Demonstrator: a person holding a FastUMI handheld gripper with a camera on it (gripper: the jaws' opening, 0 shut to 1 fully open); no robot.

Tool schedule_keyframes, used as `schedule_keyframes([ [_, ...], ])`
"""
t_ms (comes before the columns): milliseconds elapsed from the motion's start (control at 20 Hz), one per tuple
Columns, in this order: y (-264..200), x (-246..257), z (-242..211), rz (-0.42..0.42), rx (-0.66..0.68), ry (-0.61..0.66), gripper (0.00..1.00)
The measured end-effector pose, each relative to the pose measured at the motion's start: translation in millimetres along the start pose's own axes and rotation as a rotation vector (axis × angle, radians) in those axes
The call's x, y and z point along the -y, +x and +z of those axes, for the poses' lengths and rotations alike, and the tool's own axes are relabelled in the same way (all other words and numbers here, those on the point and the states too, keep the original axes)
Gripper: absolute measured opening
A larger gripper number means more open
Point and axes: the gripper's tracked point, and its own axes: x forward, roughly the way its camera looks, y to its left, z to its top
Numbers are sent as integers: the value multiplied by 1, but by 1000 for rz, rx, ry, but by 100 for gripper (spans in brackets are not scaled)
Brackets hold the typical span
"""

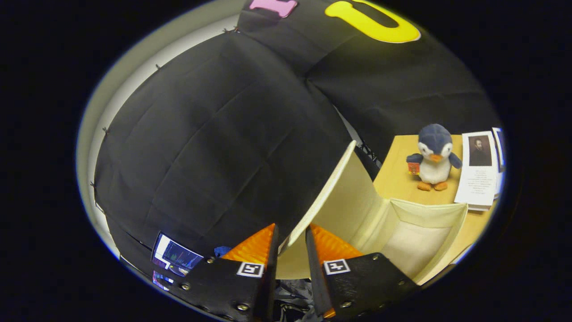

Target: Open the storage box then place both shoes into the box .Put the left shoe in first, then the right shoe, with the right side of both shoes facing outward in a uniform manner.

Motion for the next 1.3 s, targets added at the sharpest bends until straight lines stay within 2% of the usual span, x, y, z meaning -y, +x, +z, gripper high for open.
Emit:
schedule_keyframes([
  [50, 10, -7, 0, 5, -10, -18, 42],
  [200, 33, -24, -6, 19, -35, -53, 74],
  [350, 35, -30, -13, 20, -51, -50, 76],
  [400, 33, -28, -16, 13, -51, -52, 84],
  [500, 21, -13, -18, -25, -46, -68, 87],
  [600, 8, 3, -22, -68, -40, -81, 97],
  [1050, -99, 104, -29, -311, 53, 0, 97],
  [1300, -153, 150, -47, -419, 86, 71, 97],
])
